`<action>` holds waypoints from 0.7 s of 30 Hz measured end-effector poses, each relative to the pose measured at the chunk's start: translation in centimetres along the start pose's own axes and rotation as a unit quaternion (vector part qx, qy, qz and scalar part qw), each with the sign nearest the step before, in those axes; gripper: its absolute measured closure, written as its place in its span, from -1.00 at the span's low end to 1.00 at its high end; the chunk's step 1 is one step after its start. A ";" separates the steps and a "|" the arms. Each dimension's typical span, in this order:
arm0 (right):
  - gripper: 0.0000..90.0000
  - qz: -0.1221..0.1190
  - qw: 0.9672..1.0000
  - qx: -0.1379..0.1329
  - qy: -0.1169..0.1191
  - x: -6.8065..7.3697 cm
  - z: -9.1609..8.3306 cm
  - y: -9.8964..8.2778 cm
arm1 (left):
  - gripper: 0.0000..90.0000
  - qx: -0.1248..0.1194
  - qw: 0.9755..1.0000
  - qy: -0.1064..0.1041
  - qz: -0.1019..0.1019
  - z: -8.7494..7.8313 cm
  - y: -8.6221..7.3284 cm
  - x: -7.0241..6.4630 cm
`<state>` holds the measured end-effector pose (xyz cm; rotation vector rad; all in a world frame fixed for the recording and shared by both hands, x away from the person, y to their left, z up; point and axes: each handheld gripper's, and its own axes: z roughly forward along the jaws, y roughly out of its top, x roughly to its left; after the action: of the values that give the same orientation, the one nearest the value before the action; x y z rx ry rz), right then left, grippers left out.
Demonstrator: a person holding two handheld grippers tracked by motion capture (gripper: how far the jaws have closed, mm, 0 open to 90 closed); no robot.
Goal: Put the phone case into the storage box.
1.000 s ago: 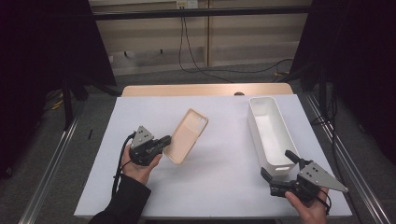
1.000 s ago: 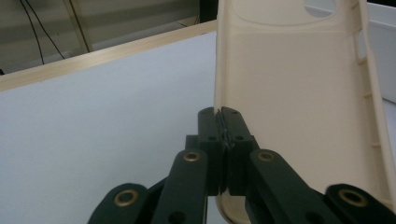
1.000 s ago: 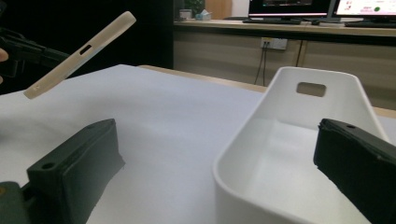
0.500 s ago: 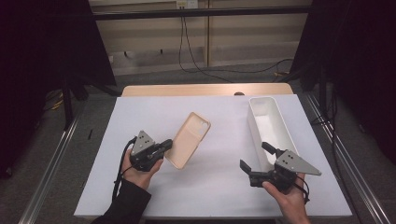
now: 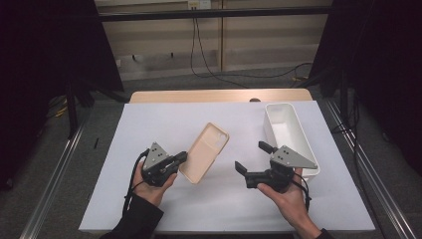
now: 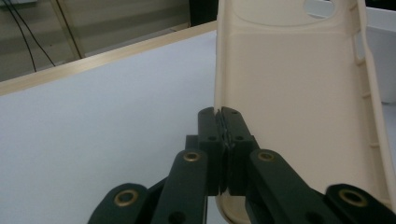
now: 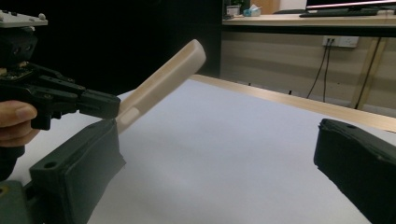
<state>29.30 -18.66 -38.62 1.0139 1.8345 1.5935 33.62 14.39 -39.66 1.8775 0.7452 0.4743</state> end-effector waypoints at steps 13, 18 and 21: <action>-0.88 0.018 1.000 -0.007 0.024 1.2 2.7 1.3 | 0.96 -0.011 1.000 0.007 -0.002 -0.1 -0.3 0.1; -0.84 0.020 1.000 -0.011 0.014 1.3 3.4 1.6 | 0.96 -0.010 1.000 0.013 -0.001 0.8 0.0 0.1; -0.81 0.016 1.000 -0.016 0.007 1.2 3.6 1.9 | 0.96 -0.012 1.000 0.015 0.001 1.3 0.2 0.0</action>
<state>31.79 -15.40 -37.29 1.0255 1.8044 1.6490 34.44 13.44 -39.99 1.8525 0.7539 0.5107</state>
